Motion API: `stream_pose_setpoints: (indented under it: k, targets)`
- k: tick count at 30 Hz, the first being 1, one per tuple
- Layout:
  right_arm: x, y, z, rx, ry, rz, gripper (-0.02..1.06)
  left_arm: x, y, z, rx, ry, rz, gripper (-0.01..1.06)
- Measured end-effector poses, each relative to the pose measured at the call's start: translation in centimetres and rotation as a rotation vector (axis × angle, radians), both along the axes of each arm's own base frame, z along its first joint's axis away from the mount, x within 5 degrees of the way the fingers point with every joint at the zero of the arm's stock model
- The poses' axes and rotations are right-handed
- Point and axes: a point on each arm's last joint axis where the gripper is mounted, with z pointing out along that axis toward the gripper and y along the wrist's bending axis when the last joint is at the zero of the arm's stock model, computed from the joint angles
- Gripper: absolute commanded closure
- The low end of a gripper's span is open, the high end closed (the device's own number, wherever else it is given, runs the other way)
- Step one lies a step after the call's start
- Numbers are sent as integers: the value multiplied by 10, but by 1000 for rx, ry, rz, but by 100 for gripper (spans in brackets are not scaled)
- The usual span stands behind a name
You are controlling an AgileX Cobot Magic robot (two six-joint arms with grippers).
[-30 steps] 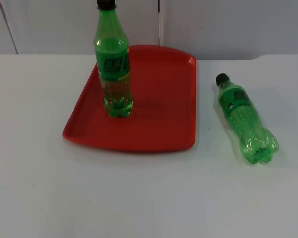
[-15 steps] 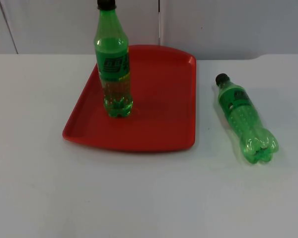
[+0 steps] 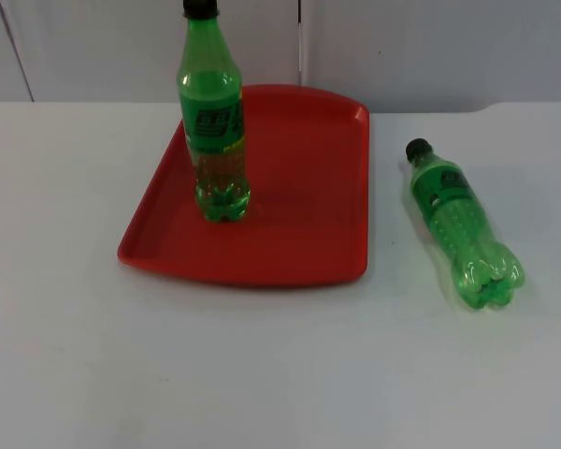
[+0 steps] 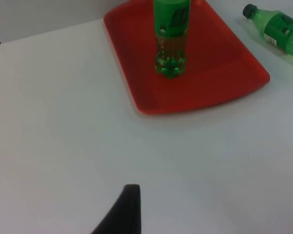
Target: Place the bottle upright on the tray.
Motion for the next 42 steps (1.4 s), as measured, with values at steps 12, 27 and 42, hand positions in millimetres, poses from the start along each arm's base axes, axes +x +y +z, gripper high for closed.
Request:
stream_pose_setpoints:
  k: [12, 27, 42]
  targets:
    - [0, 0, 0, 0, 0, 0, 0, 0, 0, 0, 0, 0, 0, 0]
    - [0, 0, 0, 0, 0, 0, 0, 0, 0, 0, 0, 0, 0, 0]
    - [0, 0, 0, 0, 0, 0, 0, 0, 0, 0, 0, 0, 0, 0]
